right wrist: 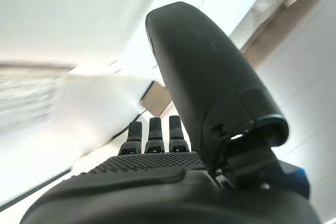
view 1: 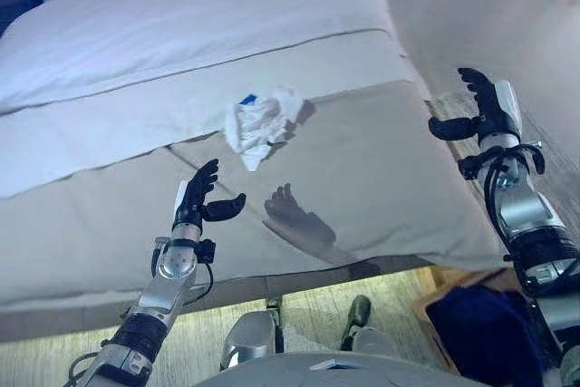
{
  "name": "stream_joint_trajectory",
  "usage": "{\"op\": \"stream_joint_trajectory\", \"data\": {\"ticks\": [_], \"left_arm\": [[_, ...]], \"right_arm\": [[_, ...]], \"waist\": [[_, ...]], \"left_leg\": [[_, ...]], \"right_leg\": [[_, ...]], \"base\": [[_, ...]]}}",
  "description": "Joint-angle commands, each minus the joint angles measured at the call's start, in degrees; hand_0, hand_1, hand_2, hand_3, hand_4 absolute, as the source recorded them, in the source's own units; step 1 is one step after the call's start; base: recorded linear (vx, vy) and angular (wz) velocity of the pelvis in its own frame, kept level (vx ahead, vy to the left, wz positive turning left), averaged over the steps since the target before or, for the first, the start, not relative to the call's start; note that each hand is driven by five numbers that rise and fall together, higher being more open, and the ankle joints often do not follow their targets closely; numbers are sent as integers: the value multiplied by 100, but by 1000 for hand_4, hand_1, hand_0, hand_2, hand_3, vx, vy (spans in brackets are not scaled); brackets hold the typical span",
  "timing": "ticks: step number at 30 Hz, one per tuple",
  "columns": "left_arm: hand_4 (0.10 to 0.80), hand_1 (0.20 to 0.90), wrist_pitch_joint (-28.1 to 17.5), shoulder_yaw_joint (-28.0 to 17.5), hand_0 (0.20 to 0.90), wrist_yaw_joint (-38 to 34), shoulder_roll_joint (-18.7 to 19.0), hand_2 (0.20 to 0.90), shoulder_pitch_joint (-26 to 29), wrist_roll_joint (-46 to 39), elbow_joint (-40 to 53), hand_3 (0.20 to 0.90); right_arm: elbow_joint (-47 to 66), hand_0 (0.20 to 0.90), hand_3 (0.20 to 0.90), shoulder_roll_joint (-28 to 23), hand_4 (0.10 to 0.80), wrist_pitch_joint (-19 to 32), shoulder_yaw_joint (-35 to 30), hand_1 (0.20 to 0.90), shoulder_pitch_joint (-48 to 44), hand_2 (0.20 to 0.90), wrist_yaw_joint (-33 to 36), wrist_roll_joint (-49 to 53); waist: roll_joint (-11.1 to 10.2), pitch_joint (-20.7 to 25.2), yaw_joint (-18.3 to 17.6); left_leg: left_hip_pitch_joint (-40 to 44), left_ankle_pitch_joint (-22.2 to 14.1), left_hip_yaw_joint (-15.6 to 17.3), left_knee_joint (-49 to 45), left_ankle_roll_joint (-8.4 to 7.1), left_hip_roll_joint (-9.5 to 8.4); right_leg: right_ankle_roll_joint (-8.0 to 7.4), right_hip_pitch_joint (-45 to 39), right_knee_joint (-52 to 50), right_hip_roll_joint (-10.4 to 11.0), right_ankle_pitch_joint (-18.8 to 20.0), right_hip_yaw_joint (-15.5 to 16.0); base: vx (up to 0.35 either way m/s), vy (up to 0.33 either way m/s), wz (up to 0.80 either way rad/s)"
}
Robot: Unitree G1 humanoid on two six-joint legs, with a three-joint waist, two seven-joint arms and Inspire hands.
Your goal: Pick up the clothes from the bed and place them into the basket
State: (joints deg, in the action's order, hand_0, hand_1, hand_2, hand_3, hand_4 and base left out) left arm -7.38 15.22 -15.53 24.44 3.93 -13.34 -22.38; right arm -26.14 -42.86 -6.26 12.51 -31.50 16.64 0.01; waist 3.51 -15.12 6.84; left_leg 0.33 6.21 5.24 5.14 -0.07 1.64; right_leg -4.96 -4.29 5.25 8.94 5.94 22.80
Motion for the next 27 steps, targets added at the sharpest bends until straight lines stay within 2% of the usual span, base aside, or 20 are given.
{"op": "stream_joint_trajectory", "data": {"ticks": [1, 3, 5, 7, 9, 11, 12, 13, 15, 16, 17, 20, 22, 24, 27], "left_arm": [[800, 900, -322, -228, 900, -29, 325, 900, 192, 262, 250, 900], [800, 900, -218, -274, 900, 83, 372, 900, 93, 291, 409, 900], [800, 900, -165, -304, 900, 205, 447, 900, 2, 290, 510, 900], [800, 900, -158, -298, 900, 312, 503, 900, -58, 284, 580, 900], [800, 900, -180, -243, 900, 462, 577, 900, -50, 281, 598, 900], [800, 900, -255, -116, 900, 476, 602, 900, 31, 261, 587, 900], [800, 900, -290, -80, 900, 488, 613, 900, 85, 251, 595, 900], [800, 900, -375, 30, 900, 427, 636, 900, 289, 236, 616, 900], [800, 900, -598, 180, 900, 282, 663, 900, 671, 160, 636, 900], [800, 900, -688, 227, 900, 306, 708, 900, 859, 148, 707, 900], [800, 900, -764, 230, 900, 306, 712, 900, 932, 164, 768, 900], [800, 900, -910, 293, 900, 153, 664, 900, 1058, 10, 1001, 900], [800, 900, -997, 383, 900, 97, 616, 900, 1125, 29, 1185, 900], [800, 900, -1090, 523, 900, 0, 607, 900, 1158, 58, 1356, 900], [800, 900, -1210, 652, 900, -55, 629, 900, 1176, 73, 1618, 900]], "right_arm": [[55, 900, 900, -18, 800, 244, 393, 900, -997, 900, 291, -314], [-56, 900, 900, 126, 800, 149, 524, 900, -1155, 900, 271, -349], [-187, 900, 900, 205, 800, 66, 629, 900, -1291, 900, 274, -585], [-309, 900, 900, 217, 800, -1, 728, 900, -1363, 900, 249, -837], [-418, 900, 900, 146, 800, -166, 803, 900, -1342, 900, 113, -1132], [-505, 900, 900, -19, 800, -246, 957, 900, -1361, 900, 62, -1156], [-520, 900, 900, -69, 800, -276, 984, 900, -1393, 900, 97, -1144], [-613, 900, 900, -186, 800, -325, 1054, 900, -1583, 900, 113, -1112], [-856, 900, 900, -359, 800, -289, 1138, 900, -2091, 900, 205, -979], [-965, 900, 900, -469, 800, -327, 1157, 900, -2296, 900, 309, -845], [-1041, 900, 900, -561, 800, -314, 1135, 900, -2447, 900, 332, -798], [-1325, 900, 900, -716, 800, -211, 1167, 900, -2973, 900, 505, -321], [-1421, 900, 900, -701, 800, -168, 1124, 900, -3176, 900, 762, -47], [-1487, 900, 900, -704, 800, -228, 1192, 900, -3421, 900, 943, 101], [-1654, 900, 900, -764, 800, -254, 1308, 900, -3769, 900, 1181, 286]], "waist": [[-317, 435, 105], [-321, 472, 262], [-293, 511, 409], [-259, 488, 477], [-215, 443, 466], [-212, 303, 361], [-207, 259, 333], [-191, 79, 259], [-201, -274, 142], [-154, -450, 78], [-186, -587, 60], [-113, -1010, 185], [-34, -1240, 216], [47, -1397, 291], [163, -1467, 407]], "left_leg": [[291, -575, 485, -130, -131, -108], [315, -609, 410, -166, -36, -169], [306, -614, 330, -204, 47, -209], [305, -647, 162, -249, 162, -306], [244, -659, -100, -339, 202, -354], [230, -672, -459, -371, 189, -403], [175, -668, -540, -403, 192, -415], [26, -722, -711, -507, 196, -451], [-293, -877, -810, -739, 216, -548], [-613, -894, -987, -963, 269, -615], [-926, -915, -1043, -1342, 278, -675], [-1583, -998, -947, -2026, 140, -640], [-1953, -973, -977, -2249, 102, -659], [-2242, -941, -1006, -2382, 119, -706], [-2751, -974, -994, -2636, 161, -769]], "right_leg": [[45, -128, -433, 33, -510, -157], [-17, -155, -626, 155, -561, -81], [-10, -130, -999, 249, -692, -7], [-1, 115, -1906, 380, -709, -116], [10, 442, -2499, 307, -636, -349], [34, 673, -2289, 94, -685, -783], [45, 768, -2156, 36, -676, -879], [56, 1007, -1867, -64, -675, -1097], [-57, 1459, -1437, -108, -355, -1408], [-2, 1706, -1641, -248, -515, -1693], [34, 1818, -1698, -241, -509, -1732], [170, 2104, -2177, -169, -761, -1255], [274, 2388, -2484, -212, -908, -1176], [334, 2682, -2793, -183, -1029, -1039], [415, 3251, -3429, -25, -1271, -851]], "base": [[203, 182, 24], [250, 212, 23], [264, 233, 27], [240, 201, 32], [270, 92, 52], [175, -50, 60], [-3, -149, 63], [-116, -178, 67], [-242, -229, 96], [-262, -231, 114], [-219, -208, 119], [-109, -129, 84], [-73, -78, 35], [-23, -46, 37], [18, -22, 24]]}}
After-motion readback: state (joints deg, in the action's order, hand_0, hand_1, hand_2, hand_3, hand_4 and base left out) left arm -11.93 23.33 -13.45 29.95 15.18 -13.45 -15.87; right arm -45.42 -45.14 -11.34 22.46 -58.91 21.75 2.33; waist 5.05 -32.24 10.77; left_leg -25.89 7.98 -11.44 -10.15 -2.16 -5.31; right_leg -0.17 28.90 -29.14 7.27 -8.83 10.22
